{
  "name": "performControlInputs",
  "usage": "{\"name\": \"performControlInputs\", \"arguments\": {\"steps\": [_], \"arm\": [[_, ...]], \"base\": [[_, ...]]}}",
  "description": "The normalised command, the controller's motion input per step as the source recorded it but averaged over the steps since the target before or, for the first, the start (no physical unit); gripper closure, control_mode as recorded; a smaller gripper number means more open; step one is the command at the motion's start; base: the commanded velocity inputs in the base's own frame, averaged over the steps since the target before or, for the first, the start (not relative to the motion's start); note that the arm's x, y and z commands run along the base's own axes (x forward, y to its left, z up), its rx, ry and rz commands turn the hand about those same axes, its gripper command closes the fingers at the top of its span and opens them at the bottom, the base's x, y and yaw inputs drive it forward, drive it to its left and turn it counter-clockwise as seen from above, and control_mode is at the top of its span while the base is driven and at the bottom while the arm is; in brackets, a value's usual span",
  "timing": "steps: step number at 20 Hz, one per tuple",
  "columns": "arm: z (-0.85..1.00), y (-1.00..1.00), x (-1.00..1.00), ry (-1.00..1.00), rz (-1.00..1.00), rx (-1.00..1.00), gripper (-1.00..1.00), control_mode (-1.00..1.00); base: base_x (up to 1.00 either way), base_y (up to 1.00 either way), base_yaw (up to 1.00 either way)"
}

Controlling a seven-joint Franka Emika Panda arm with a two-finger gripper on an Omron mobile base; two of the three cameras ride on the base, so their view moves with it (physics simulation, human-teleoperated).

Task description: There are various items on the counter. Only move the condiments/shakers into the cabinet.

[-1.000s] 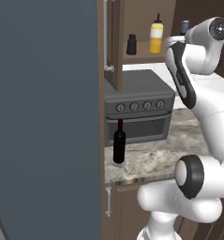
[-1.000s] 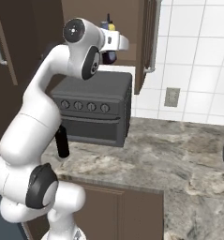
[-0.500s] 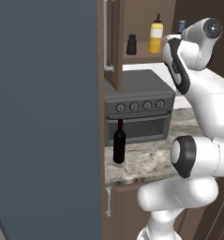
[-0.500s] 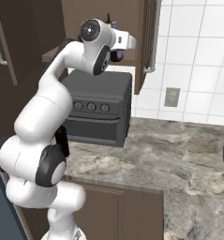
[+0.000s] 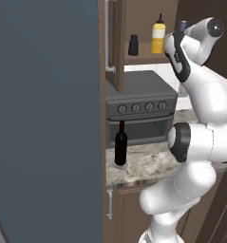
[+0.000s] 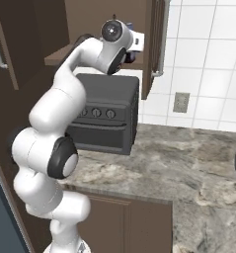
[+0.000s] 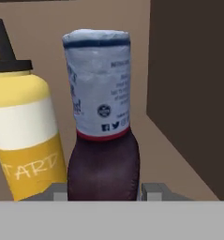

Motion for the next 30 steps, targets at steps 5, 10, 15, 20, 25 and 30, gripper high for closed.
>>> {"name": "performControlInputs", "arguments": {"steps": [5, 10, 15, 20, 25, 30], "arm": [[-0.20, 0.00, 0.50, 0.00, 0.01, 0.00, 1.00, -1.00], [-0.21, 0.00, 0.54, 0.02, 0.01, 0.00, 1.00, -1.00], [-0.37, 0.00, 0.41, 0.04, 0.01, 0.00, 1.00, -1.00], [-0.41, 0.00, 0.23, 0.00, 0.01, 0.00, 1.00, -1.00], [-0.29, 0.00, 0.25, 0.00, 0.00, 0.00, 1.00, -1.00], [-0.24, 0.00, 0.37, 0.00, 0.00, 0.00, 1.00, -1.00]], "base": [[0.00, 0.00, 0.00], [0.00, 0.00, 0.00], [0.00, 0.00, 0.00], [0.00, 0.00, 0.00], [0.00, 0.00, 0.00], [0.00, 0.00, 0.00]]}}
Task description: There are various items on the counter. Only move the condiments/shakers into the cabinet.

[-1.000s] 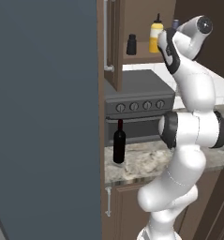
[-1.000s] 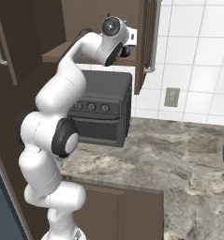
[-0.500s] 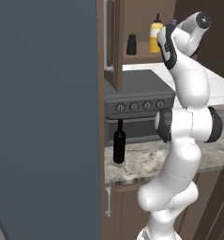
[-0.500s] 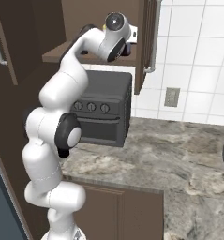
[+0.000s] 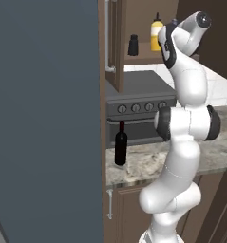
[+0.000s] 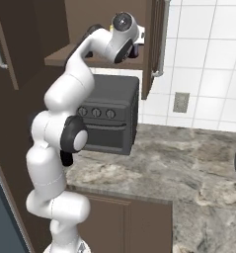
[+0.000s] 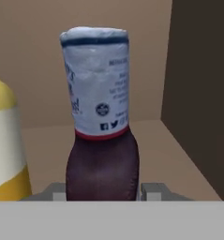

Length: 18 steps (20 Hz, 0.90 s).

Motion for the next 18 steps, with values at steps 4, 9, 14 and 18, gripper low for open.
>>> {"name": "performControlInputs", "arguments": {"steps": [4, 9, 14, 18], "arm": [[0.00, 0.00, -0.09, 0.01, 0.00, 0.00, -1.00, -1.00], [-0.06, -0.03, -0.96, -0.15, -0.03, 0.00, -1.00, -1.00], [-0.14, 0.01, -1.00, -0.11, 0.00, -0.01, -1.00, -1.00], [-0.03, 0.06, -0.66, -0.20, 0.00, 0.00, -1.00, -1.00]], "base": [[0.00, 0.00, 0.00], [0.00, 0.00, 0.00], [0.00, 0.00, 0.00], [0.00, 0.00, 0.00]]}}
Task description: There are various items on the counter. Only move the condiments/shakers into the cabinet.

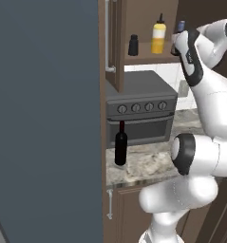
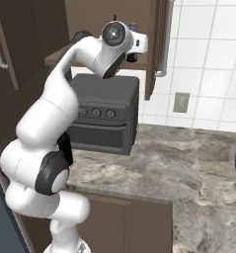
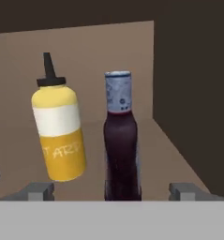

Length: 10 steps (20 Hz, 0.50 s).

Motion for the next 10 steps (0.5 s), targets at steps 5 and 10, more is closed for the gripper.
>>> {"name": "performControlInputs", "arguments": {"steps": [5, 10], "arm": [[0.00, 0.37, -1.00, -0.17, 0.00, -0.01, -1.00, -1.00], [-0.05, 0.67, -1.00, -0.04, 0.00, -0.05, -1.00, -1.00]], "base": [[0.00, 0.00, 0.00], [0.00, 0.00, 0.00]]}}
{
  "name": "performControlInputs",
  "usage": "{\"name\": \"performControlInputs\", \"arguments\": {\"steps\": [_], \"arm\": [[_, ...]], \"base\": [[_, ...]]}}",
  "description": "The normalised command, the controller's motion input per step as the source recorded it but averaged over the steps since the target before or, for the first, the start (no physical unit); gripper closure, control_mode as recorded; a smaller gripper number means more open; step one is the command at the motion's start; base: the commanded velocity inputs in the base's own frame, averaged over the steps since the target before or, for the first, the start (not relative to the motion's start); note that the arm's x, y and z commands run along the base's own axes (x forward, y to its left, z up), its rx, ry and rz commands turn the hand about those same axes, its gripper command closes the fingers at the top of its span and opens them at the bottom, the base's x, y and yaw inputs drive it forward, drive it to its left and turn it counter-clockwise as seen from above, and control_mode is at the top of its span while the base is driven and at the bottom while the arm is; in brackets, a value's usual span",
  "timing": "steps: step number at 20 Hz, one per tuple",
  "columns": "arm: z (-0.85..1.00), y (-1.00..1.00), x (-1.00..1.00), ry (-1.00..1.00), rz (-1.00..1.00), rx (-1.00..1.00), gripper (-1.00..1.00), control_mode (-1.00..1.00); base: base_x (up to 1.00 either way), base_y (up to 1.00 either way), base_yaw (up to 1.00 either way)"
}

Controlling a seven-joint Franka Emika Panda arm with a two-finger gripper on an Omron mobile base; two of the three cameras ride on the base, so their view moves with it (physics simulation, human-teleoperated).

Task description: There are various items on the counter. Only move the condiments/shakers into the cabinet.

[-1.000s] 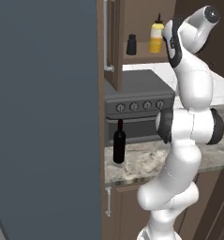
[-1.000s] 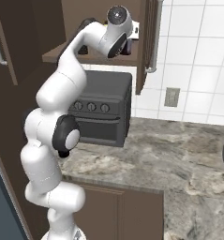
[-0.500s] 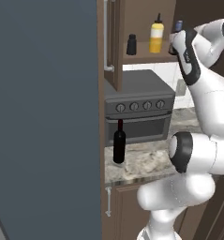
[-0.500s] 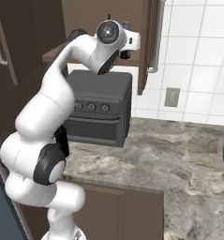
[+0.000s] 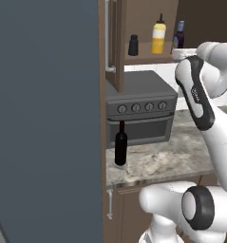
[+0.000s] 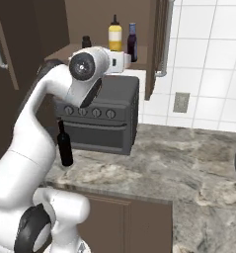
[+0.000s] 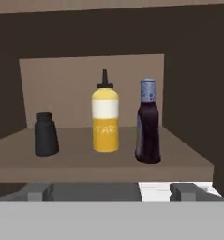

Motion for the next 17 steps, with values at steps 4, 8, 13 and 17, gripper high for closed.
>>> {"name": "performControlInputs", "arguments": {"steps": [4, 8, 13, 17], "arm": [[-0.64, 0.40, -1.00, 0.02, 0.01, -0.06, -1.00, -1.00], [-0.13, -0.08, -0.07, 0.08, -0.04, -0.02, -1.00, -1.00], [-0.15, 0.14, -0.36, -0.04, 0.05, -0.06, -1.00, -1.00], [-0.27, 0.81, -1.00, -0.15, 0.28, -0.34, -1.00, -1.00]], "base": [[0.00, 0.00, 0.00], [0.00, 0.00, 0.00], [0.00, 0.00, 0.00], [0.00, 0.00, 0.00]]}}
